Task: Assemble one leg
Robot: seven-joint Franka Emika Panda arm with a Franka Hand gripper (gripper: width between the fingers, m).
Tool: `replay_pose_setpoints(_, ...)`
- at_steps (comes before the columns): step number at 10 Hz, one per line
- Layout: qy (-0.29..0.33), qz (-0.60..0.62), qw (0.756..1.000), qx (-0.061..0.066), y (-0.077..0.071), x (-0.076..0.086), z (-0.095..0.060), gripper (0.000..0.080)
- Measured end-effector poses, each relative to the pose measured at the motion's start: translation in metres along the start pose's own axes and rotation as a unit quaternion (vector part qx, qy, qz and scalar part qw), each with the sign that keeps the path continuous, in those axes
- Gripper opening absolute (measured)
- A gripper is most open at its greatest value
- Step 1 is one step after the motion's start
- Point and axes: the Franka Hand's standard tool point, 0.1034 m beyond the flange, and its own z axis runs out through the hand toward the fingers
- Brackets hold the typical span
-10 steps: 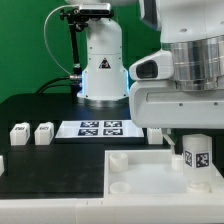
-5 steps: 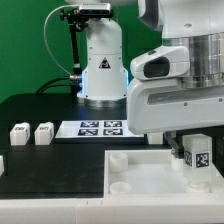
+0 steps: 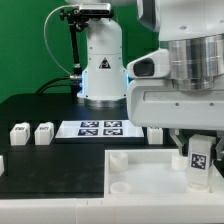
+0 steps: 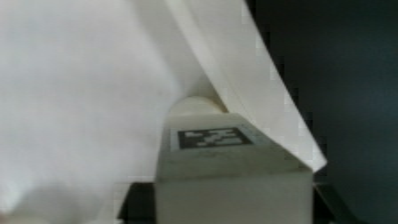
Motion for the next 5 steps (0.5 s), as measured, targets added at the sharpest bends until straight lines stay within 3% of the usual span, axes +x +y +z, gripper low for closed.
replay_pose_setpoints(1,-0.006,0.082,0.997,0.009,0.0003,0.0016,0.0002,0.0295)
replay_pose_setpoints(2,-0.013,0.206,0.978,0.021,0.0007,0.0032,0.0006,0.0295)
replay_pose_setpoints(3,-0.025,0.327,0.944,0.034,-0.0002,0.0022,0.0014,0.0295)
replay_pose_setpoints(5,-0.029,0.354,0.934,0.034,-0.0012,0.0009,0.0012,0.0295)
